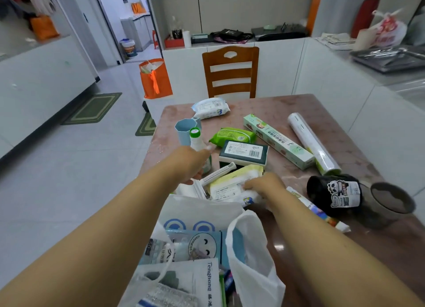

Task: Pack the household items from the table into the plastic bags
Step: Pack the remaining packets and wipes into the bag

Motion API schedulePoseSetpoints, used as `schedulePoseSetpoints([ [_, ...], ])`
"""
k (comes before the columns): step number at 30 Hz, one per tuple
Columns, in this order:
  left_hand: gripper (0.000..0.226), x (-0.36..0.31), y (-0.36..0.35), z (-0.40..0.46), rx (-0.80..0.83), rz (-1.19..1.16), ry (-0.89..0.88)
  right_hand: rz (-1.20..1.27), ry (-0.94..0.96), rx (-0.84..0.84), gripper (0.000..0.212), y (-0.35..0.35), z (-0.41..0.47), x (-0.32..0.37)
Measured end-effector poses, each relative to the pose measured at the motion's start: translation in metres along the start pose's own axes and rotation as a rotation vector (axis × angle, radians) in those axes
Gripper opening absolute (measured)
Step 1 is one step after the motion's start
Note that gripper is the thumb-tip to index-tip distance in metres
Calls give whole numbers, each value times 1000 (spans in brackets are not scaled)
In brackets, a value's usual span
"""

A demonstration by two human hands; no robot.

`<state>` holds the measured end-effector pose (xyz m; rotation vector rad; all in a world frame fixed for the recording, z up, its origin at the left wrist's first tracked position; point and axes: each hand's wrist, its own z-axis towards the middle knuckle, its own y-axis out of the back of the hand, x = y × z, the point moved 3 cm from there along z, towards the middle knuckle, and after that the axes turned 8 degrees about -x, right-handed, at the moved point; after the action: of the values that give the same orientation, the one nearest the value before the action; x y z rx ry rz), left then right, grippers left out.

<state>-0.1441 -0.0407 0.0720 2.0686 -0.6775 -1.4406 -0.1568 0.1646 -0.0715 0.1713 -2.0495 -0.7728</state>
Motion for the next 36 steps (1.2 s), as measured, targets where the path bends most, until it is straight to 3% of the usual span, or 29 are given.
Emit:
schedulePoseSetpoints([
  [2,46,-3,-4,2,-4,39,-86,44,166,-17,20,19,-10,20],
  [4,39,-6,-11,3,42,35,-172,125,329,-3,33,42,-23,43],
  [9,80,-7,-41,6,320,-196,-261,261,607,238,27,95,-67,91],
  [12,74,-10,-51,7,557,-452,-344,567,601,510,24,114,-74,95],
  [14,81,-8,-55,7,642,-500,-329,778,547,575,23,117,-73,93],
  [16,82,-3,-62,8,693,-560,-233,856,473,504,20,113,-66,86],
  [18,65,4,-70,6,702,-604,-150,866,338,332,25,106,-50,71],
  [20,40,11,-74,5,662,-659,-85,621,219,39,33,104,-30,43],
  [21,34,15,-74,7,626,-699,-45,302,187,-98,34,105,-23,28],
  [23,30,20,-72,12,527,-791,37,-395,136,-203,31,97,-20,-5],
  [25,28,21,-68,17,442,-851,99,-770,24,-197,32,83,-29,-39],
  [32,19,17,-69,8,387,-916,194,-826,-103,-213,75,52,-32,-80],
  [36,25,21,-66,3,371,-934,231,-879,-33,-265,79,53,-32,-74],
])
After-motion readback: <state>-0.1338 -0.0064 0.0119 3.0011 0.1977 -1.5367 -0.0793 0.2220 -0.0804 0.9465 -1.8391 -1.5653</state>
